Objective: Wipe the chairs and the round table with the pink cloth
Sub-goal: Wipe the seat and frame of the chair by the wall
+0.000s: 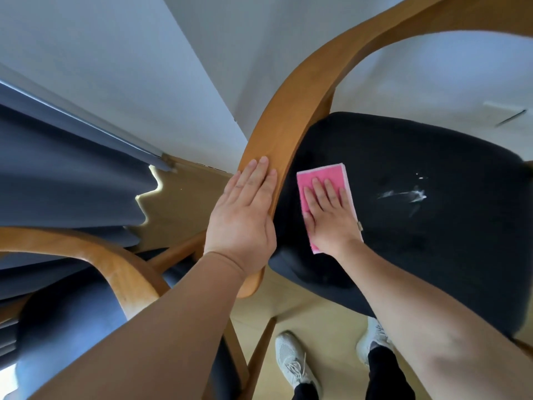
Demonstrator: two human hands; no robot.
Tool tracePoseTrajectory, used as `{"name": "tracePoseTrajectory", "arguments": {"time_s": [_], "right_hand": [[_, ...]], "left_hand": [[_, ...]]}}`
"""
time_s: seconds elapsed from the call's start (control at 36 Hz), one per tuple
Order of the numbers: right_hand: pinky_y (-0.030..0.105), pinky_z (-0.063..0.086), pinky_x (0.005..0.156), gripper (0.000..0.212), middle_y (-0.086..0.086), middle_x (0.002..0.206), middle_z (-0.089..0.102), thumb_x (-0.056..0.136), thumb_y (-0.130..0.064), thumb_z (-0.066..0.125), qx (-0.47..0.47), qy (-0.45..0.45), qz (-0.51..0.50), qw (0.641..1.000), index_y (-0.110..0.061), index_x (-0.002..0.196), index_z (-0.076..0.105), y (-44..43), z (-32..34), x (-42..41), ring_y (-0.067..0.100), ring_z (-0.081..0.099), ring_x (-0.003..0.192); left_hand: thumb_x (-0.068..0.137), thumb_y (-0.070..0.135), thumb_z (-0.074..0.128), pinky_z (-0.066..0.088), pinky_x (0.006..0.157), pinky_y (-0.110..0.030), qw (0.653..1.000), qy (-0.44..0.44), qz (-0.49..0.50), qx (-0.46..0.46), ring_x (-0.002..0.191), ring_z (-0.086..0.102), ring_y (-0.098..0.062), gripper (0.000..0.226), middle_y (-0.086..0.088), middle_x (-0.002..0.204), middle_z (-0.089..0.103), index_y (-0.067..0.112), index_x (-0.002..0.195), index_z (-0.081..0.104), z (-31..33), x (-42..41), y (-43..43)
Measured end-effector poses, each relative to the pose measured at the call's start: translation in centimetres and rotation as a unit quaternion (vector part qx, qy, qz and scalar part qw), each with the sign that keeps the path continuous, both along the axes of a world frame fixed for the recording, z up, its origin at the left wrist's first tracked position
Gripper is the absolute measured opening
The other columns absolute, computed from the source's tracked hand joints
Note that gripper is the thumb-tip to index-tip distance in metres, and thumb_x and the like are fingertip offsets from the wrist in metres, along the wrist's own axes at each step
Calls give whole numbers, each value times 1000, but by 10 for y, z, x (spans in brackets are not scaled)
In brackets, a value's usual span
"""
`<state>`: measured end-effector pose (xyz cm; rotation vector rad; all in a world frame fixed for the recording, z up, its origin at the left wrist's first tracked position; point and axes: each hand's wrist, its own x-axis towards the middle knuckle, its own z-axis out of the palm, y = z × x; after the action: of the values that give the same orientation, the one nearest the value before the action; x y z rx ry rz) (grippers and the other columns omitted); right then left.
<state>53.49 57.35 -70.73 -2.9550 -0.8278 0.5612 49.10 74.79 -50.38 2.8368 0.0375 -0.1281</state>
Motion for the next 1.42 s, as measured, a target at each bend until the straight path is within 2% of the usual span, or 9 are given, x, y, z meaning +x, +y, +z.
{"name": "tracePoseTrajectory", "arguments": {"time_s": [0.14, 0.31, 0.44, 0.69, 0.81, 0.89, 1.19, 1.28, 1.42], "right_hand": [[50, 8, 120, 61, 11, 160, 20, 99, -39, 23, 1, 18, -32, 999, -12, 153, 13, -46, 13, -64, 31, 14, 149], [51, 18, 116, 60, 11, 157, 29, 97, -40, 25, 0, 53, -49, 997, -10, 149, 27, -77, 19, -112, 32, 25, 146], [50, 14, 116, 61, 11, 155, 33, 95, -40, 27, -4, 56, -47, 997, -10, 147, 37, -75, 21, -105, 31, 30, 144], [51, 7, 119, 63, 10, 159, 24, 98, -42, 19, -18, 34, -28, 999, -13, 153, 22, -55, 15, -60, 32, 19, 147], [48, -11, 119, 61, 8, 163, -1, 98, -45, 3, -20, 30, -14, 999, -17, 152, -8, -37, 7, -14, 28, -3, 150], [44, -18, 116, 60, 5, 163, -12, 97, -45, -2, -8, 22, -14, 1000, -20, 149, -17, -19, 1, 25, 26, -13, 149], [44, -8, 118, 65, 3, 164, 6, 98, -47, 0, -9, 9, 6, 1000, -21, 155, 16, 31, 12, 139, 24, -2, 150], [41, -11, 118, 63, 2, 164, 2, 99, -47, 1, -5, 4, 14, 1000, -22, 156, 10, 23, 13, 140, 22, -5, 150], [43, -6, 121, 62, 4, 164, -5, 100, -46, 2, 0, -1, -54, 999, -19, 155, -5, -6, 11, 124, 25, -8, 150]], "left_hand": [[87, 18, 23, 16, 117, -40, 998, 10, -44, 31, 141, 25, -22, 57, -9, 150, 35, 5, 140, 41, 6, 0, -4], [88, 21, 20, 21, 116, -43, 998, 18, -49, 35, 141, 26, -22, 59, -8, 150, 34, 6, 141, 38, 6, -1, -4], [90, 24, 19, 23, 115, -44, 999, 13, -41, 25, 140, 28, -22, 58, -7, 149, 35, 8, 141, 39, 4, 0, -4], [90, 21, 26, 25, 114, -44, 999, -8, -39, 14, 138, 32, -22, 53, -8, 146, 41, 7, 138, 45, 1, 1, -3], [90, 19, 26, 26, 114, -45, 999, -7, -42, 15, 138, 32, -22, 53, -8, 146, 41, 7, 138, 45, 1, 1, -2], [90, 19, 28, 20, 116, -40, 999, -6, -37, 15, 139, 29, -19, 52, -7, 147, 40, 8, 138, 45, 0, 2, -1], [88, 15, 34, 12, 117, -33, 999, -15, -34, 7, 139, 26, -15, 52, -4, 148, 38, 9, 138, 46, 0, 3, 1], [88, 15, 35, 10, 118, -31, 999, -13, -32, 10, 139, 26, -15, 52, -4, 147, 39, 9, 138, 46, 1, 3, 1], [88, 15, 35, 12, 117, -32, 999, -17, -32, 9, 139, 29, -17, 51, -6, 146, 41, 8, 137, 48, 1, 2, -1]]}}
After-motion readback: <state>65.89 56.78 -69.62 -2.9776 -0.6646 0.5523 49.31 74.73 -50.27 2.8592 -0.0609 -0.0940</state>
